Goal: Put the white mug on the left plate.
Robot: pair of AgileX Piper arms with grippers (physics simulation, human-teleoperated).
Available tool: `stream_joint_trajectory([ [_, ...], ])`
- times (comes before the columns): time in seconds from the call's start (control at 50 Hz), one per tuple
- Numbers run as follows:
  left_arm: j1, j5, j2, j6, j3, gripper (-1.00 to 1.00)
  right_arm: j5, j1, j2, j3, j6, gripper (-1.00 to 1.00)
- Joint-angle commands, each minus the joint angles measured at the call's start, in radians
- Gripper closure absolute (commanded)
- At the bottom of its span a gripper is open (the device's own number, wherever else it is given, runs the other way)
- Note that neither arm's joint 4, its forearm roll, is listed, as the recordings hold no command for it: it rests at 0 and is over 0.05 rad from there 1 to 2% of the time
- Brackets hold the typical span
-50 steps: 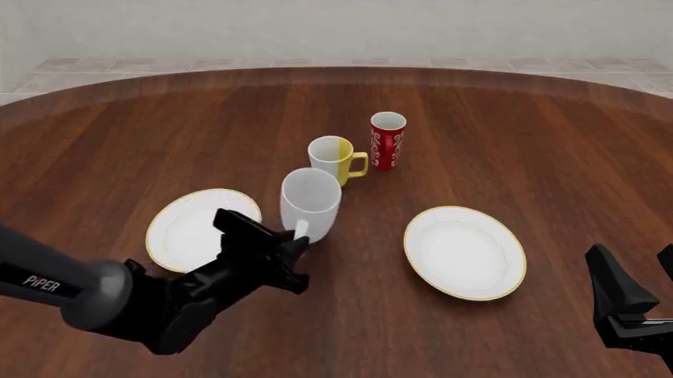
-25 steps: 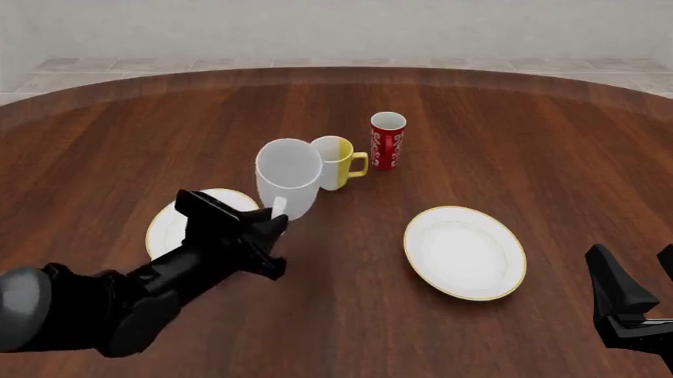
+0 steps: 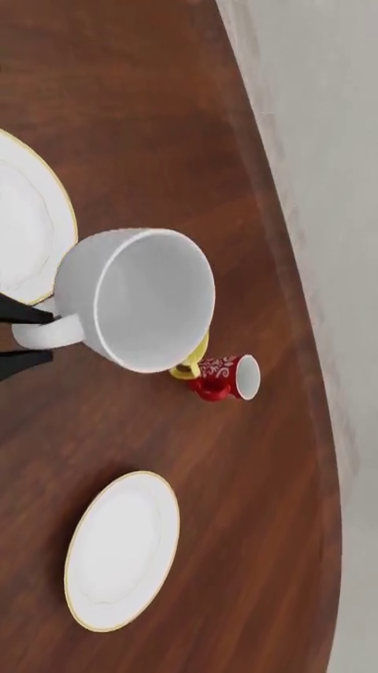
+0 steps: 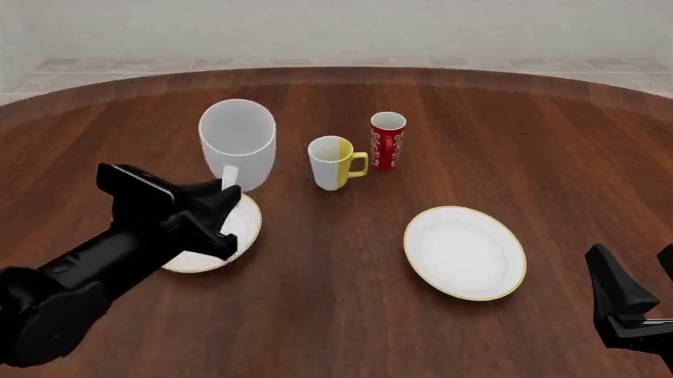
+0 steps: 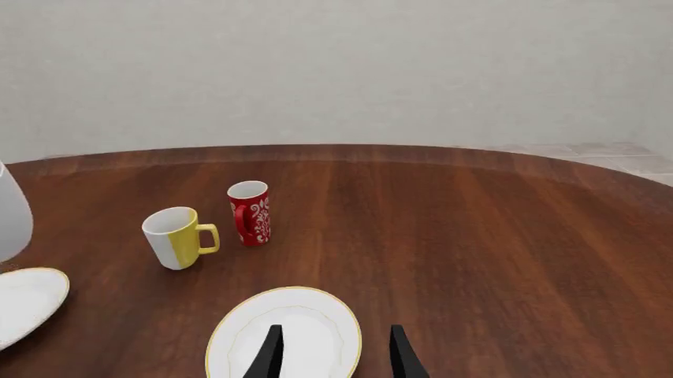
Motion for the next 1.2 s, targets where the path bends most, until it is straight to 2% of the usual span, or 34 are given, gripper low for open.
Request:
stream_joint_trajectory([
  [0.02,0.042,0.071,-0.091,0.018,-0.002,1.00,0.000,0.000,0.000,0.000,0.000,-1.00],
  [0.56,0.143,0.136,-0.153,-0.030,0.021,1.00,0.000,0.000,0.000,0.000,0.000,-1.00],
  [0.7,0.169,0.154,-0.156,-0.083,0.034,1.00,0.000,0.000,0.000,0.000,0.001,-1.00],
  [1.04,0.163,0.167,-0.141,-0.167,0.038,1.00,0.000,0.000,0.000,0.000,0.000,-1.00],
  [1.2,0.141,0.140,-0.111,-0.212,0.045,1.00,0.000,0.000,0.000,0.000,0.001,-1.00],
])
